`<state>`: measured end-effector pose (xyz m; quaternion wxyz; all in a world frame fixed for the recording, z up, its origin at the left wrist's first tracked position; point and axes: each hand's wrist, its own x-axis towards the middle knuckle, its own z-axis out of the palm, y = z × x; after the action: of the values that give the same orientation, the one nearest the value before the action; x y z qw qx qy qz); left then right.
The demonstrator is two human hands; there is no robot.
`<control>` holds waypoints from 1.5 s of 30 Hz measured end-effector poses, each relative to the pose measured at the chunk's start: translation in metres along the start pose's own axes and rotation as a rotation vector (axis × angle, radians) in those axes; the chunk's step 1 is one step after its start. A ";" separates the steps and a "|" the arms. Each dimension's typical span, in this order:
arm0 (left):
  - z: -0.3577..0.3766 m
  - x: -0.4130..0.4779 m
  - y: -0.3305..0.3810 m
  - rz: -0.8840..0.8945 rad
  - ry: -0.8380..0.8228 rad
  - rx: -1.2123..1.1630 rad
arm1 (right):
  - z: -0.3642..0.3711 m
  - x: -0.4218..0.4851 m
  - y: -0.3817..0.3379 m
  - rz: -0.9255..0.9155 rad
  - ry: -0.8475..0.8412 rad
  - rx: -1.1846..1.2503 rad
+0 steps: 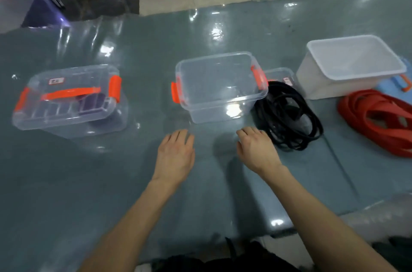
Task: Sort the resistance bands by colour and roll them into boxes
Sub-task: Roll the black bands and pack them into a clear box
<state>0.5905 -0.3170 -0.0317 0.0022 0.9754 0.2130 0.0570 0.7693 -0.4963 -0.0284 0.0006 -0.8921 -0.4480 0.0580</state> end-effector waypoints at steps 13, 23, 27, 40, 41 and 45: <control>0.028 0.119 0.142 -0.116 -0.031 0.109 | 0.017 0.010 0.161 0.313 -0.061 0.043; 0.034 0.117 0.148 -0.152 0.001 0.092 | 0.008 0.007 0.190 0.202 -0.024 0.343; 0.019 0.122 0.146 -0.177 -0.081 0.039 | -0.047 0.010 0.201 0.203 0.172 0.550; -0.159 0.148 0.174 0.033 0.144 -1.001 | -0.252 0.011 0.175 -0.300 0.193 0.866; -0.170 0.144 0.168 0.022 0.183 -0.975 | -0.262 0.012 0.166 -0.341 0.167 0.896; -0.192 0.118 0.126 -0.044 0.265 -0.931 | -0.287 0.017 0.124 -0.443 0.070 0.999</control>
<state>0.7284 -0.3866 0.1759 0.4125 0.8504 0.1840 0.2700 0.9085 -0.5421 0.2481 0.4512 -0.6690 -0.5429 0.2326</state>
